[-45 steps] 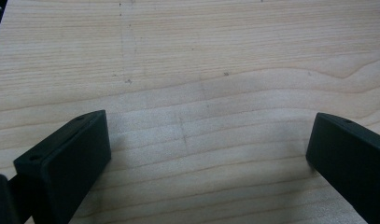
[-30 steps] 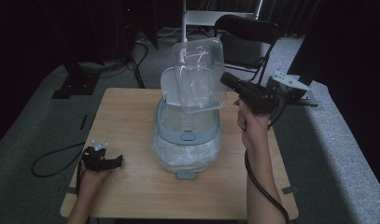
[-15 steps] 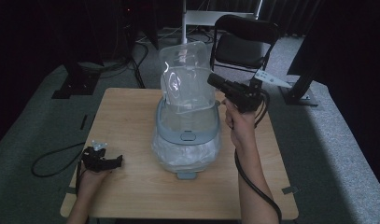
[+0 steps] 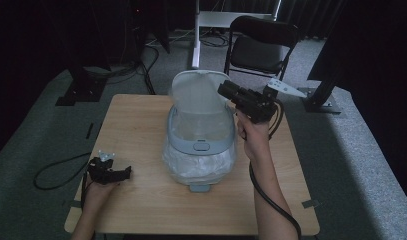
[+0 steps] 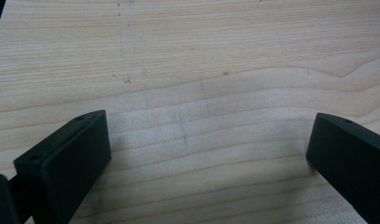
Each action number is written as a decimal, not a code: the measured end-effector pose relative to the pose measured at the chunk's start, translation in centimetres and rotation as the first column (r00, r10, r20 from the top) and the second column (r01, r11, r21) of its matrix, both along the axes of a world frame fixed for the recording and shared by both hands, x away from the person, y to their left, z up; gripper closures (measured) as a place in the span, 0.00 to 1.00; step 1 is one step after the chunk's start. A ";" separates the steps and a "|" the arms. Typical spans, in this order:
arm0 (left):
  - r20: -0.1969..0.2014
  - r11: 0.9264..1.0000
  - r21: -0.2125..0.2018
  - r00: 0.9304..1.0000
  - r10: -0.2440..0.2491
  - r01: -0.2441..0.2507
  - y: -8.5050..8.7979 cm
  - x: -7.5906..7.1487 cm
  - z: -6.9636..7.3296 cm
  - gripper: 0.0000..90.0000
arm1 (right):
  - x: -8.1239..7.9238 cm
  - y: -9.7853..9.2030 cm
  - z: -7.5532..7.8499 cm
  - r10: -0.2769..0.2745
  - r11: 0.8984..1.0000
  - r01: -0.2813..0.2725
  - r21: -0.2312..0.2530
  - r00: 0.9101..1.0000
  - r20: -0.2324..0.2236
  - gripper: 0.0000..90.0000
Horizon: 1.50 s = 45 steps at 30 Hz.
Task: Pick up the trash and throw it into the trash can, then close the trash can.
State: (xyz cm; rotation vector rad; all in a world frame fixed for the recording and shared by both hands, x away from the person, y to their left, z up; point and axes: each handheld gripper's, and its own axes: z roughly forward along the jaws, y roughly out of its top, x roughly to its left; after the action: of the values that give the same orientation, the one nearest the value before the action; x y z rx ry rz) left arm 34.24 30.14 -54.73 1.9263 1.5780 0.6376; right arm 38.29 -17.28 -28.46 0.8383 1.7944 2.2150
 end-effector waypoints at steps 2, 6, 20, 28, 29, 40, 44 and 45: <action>0.000 1.000 0.000 1.000 0.000 0.000 0.0 0.0 0.0 0.01 | -0.2 -0.1 -0.1 0.009 1.000 -0.009 0.002 1.000 -0.003 0.56; 0.000 1.000 0.001 1.000 -0.001 0.001 0.0 0.0 0.0 0.01 | -0.3 -0.4 -0.2 0.017 1.000 -0.017 -0.007 1.000 -0.015 0.50; -0.001 1.000 0.001 1.000 -0.001 0.001 0.0 0.0 0.0 0.01 | 0.3 -2.0 -1.9 -0.026 0.995 0.017 -0.100 0.995 -0.092 0.16; 0.000 1.000 0.001 1.000 -0.001 0.001 0.0 0.0 0.0 0.01 | 0.8 -4.2 -3.4 -0.108 0.987 0.091 -0.136 0.986 -0.125 0.16; 0.000 1.000 0.001 1.000 -0.001 0.001 0.0 0.0 0.0 0.01 | 0.9 -4.4 -3.6 -0.117 0.985 0.100 -0.138 0.986 -0.120 0.16; -0.001 1.000 0.001 1.000 0.002 -0.002 0.0 0.0 0.0 0.01 | 2.2 -6.3 -5.0 -0.252 0.951 0.213 -0.226 0.955 -0.160 0.16; -0.001 1.000 0.001 1.000 0.002 -0.002 0.0 0.0 0.0 0.01 | 3.3 -6.7 -5.3 -0.314 0.930 0.264 -0.254 0.932 -0.181 0.16; -0.001 1.000 0.001 1.000 0.002 -0.002 0.0 0.0 0.0 0.01 | 3.6 -6.9 -5.4 -0.327 0.927 0.275 -0.255 0.927 -0.187 0.16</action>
State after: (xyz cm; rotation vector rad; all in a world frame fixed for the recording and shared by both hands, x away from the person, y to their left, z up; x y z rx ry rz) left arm 34.22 30.13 -54.73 1.9260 1.5803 0.6389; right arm 41.85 -24.19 -33.83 1.2615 1.8181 1.7454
